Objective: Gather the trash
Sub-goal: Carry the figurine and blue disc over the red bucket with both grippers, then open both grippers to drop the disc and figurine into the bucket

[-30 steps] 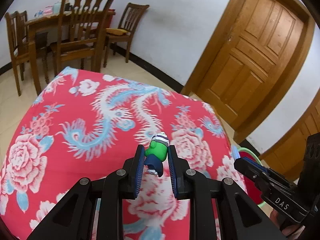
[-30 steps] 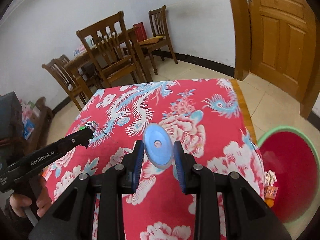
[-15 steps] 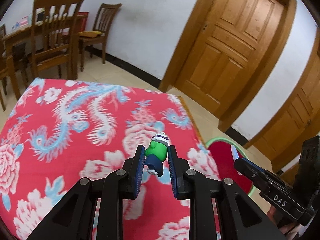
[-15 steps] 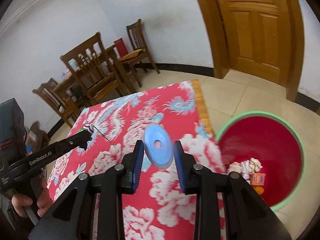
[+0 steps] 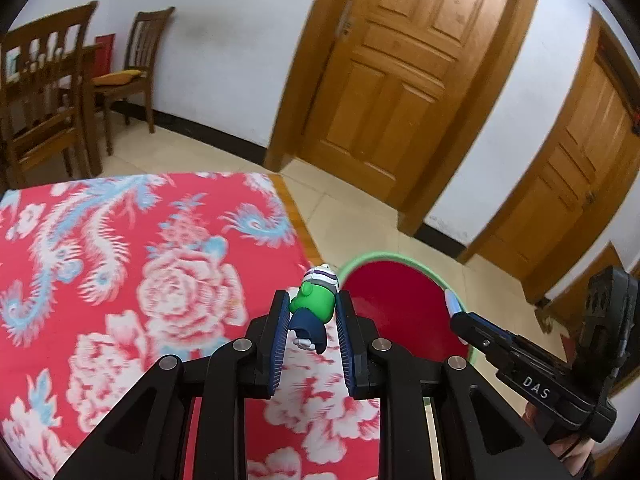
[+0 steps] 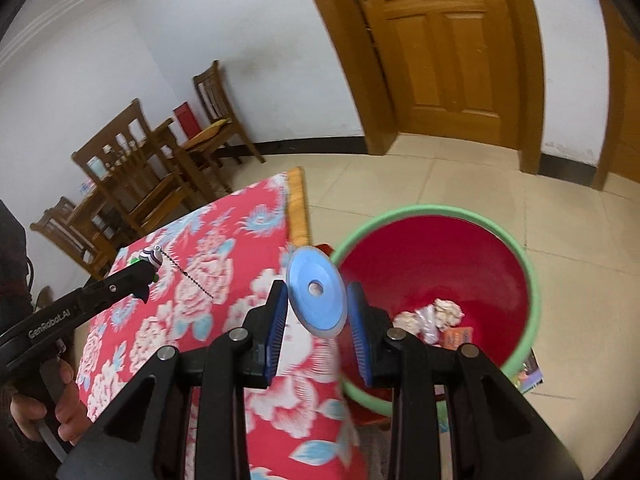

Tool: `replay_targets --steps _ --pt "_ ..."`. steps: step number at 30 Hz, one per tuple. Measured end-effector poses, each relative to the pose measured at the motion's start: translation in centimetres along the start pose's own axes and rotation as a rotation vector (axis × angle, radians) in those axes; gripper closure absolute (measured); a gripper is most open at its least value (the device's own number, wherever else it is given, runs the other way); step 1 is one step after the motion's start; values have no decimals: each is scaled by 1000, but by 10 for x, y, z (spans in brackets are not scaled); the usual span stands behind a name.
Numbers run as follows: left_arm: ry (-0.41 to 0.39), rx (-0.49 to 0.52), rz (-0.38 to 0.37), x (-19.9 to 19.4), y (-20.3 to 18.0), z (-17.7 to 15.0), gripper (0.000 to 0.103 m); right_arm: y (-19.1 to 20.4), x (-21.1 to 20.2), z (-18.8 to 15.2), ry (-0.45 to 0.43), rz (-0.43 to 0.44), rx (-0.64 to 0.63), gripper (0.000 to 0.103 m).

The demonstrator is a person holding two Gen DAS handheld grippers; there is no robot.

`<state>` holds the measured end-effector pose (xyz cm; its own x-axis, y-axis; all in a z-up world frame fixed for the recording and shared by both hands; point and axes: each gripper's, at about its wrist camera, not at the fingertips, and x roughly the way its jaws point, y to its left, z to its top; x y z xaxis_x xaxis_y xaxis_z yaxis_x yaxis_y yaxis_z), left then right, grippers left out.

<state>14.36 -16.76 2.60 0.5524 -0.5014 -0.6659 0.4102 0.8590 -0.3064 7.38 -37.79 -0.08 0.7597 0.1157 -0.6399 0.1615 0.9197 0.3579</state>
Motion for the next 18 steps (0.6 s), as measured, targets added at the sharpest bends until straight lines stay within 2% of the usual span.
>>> replay_targets --steps 7,18 --pt "54 40 -33 28 -26 -6 80 -34 5 -7 12 -80 39 70" --pt "115 84 -60 61 -53 -19 80 -73 14 -14 49 -109 123 69"
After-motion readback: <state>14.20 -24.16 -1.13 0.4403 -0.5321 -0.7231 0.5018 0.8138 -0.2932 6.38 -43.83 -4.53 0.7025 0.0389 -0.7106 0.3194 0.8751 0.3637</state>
